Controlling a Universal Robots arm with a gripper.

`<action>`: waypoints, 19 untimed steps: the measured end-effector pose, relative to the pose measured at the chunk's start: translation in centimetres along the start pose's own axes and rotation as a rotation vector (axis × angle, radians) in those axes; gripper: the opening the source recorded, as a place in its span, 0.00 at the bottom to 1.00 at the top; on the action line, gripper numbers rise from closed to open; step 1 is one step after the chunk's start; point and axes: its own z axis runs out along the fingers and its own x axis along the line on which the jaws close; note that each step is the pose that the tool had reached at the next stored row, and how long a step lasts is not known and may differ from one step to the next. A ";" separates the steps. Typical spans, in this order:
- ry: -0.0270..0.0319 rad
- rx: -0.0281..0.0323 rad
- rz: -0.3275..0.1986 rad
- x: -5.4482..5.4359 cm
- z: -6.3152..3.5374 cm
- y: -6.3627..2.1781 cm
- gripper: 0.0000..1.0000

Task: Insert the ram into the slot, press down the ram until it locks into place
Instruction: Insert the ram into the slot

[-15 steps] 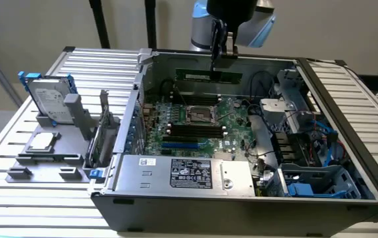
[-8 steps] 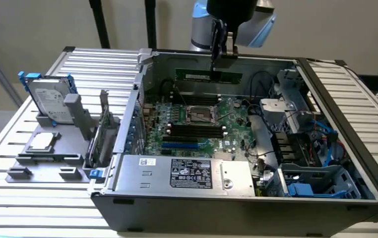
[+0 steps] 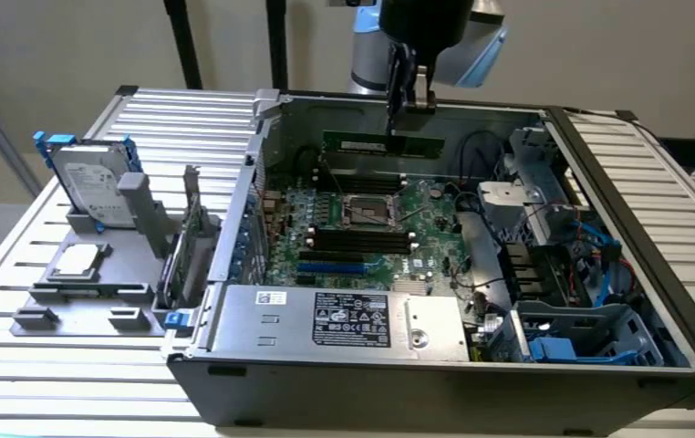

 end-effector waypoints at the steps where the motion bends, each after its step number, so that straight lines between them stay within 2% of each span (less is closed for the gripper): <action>1: 0.0001 0.0000 0.000 0.0 0.18 0.00 0.14; 13: 0.0000 0.0000 0.000 0.1 2.36 -0.05 0.14; 19: 0.0001 -0.0001 0.000 0.1 3.46 0.39 0.14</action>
